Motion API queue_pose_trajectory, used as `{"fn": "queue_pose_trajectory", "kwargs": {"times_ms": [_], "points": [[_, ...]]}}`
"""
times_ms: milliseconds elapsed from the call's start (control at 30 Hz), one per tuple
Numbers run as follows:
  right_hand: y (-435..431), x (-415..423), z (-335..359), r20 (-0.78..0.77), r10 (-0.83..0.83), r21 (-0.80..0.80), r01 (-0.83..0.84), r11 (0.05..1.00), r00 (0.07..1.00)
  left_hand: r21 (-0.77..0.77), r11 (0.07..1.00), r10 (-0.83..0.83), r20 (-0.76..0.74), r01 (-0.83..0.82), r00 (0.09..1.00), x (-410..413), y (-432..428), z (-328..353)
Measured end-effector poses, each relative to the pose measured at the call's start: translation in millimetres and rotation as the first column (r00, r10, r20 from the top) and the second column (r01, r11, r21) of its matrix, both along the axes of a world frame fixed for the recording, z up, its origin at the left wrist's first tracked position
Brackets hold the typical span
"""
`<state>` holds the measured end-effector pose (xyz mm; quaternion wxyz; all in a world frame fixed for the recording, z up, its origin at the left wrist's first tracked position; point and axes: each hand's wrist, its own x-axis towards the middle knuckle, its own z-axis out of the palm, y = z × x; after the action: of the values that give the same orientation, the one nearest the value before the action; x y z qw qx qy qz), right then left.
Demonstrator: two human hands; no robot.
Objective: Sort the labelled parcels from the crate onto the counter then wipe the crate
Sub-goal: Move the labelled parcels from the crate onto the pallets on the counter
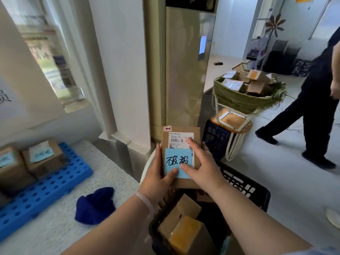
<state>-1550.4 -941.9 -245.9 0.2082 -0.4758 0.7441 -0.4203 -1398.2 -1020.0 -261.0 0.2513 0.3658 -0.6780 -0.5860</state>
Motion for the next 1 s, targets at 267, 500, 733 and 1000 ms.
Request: {"fn": "queue_pose_trajectory", "kwargs": {"times_ms": [267,500,733,1000], "points": [[-93,106,0,-0.029,0.161,0.036,-0.160,0.986,0.987,-0.189,0.975,0.130,0.059,-0.117,0.990,114,-68,-4],[-170,218,-13,0.008,0.374,0.055,-0.374,0.926,0.927,-0.096,0.948,0.309,0.063,-0.302,0.949,231,-125,-10],[-233,321,-26,0.047,0.514,0.140,-0.516,0.845,0.856,0.011,0.903,0.428,0.073,-0.430,0.901,336,-168,-21],[-292,426,-27,0.060,0.630,0.076,-0.632,0.771,0.775,0.011,0.797,0.602,0.079,-0.604,0.795,443,-202,-20]]}}
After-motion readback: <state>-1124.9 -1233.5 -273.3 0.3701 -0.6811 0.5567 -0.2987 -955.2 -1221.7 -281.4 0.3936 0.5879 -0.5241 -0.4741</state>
